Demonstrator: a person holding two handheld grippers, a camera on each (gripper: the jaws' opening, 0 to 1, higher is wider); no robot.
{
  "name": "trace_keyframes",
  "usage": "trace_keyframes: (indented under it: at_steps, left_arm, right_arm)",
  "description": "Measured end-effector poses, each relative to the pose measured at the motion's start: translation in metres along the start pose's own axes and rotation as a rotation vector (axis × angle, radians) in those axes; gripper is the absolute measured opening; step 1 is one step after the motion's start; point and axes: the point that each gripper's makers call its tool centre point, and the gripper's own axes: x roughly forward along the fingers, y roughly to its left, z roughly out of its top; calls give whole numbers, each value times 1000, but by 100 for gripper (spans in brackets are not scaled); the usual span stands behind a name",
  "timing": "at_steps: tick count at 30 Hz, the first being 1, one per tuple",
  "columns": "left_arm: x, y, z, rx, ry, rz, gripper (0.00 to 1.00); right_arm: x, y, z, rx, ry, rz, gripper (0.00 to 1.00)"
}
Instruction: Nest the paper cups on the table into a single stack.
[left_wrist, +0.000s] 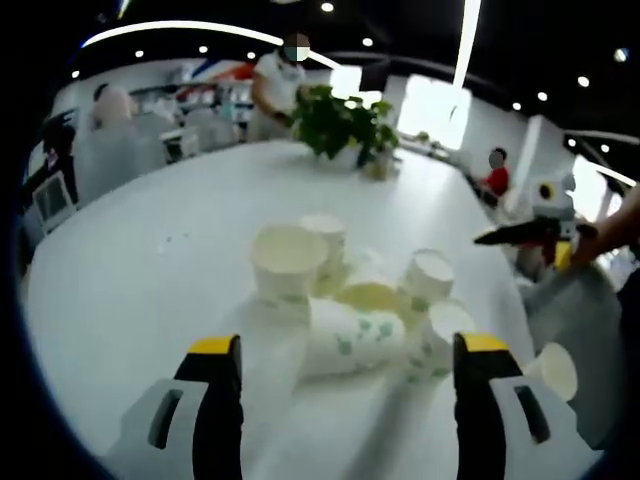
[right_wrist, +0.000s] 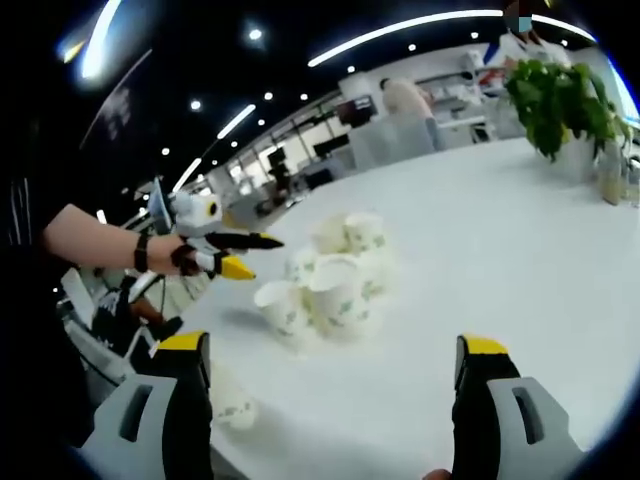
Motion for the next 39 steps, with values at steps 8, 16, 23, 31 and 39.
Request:
trace_keyframes:
  at_steps: [8, 16, 23, 31, 39]
  left_arm:
    - [7, 2, -8, 5, 23, -21, 77]
    - [12, 1, -12, -9, 25, -46, 74]
    - [14, 4, -18, -20, 30, -69, 66]
    - [19, -2, -13, -21, -1, -123, 56]
    - [24, -6, -10, -43, -22, -154, 47]
  right_arm:
    - [-1, -1, 3, 7, -12, -16, 100]
    - [-9, -2, -1, 16, -7, -37, 100]
    - [-14, -6, -8, 25, -1, -59, 100]
    - [-18, -9, -4, 29, -4, -74, 100]
    - [-16, -10, 2, 24, -8, -77, 100]
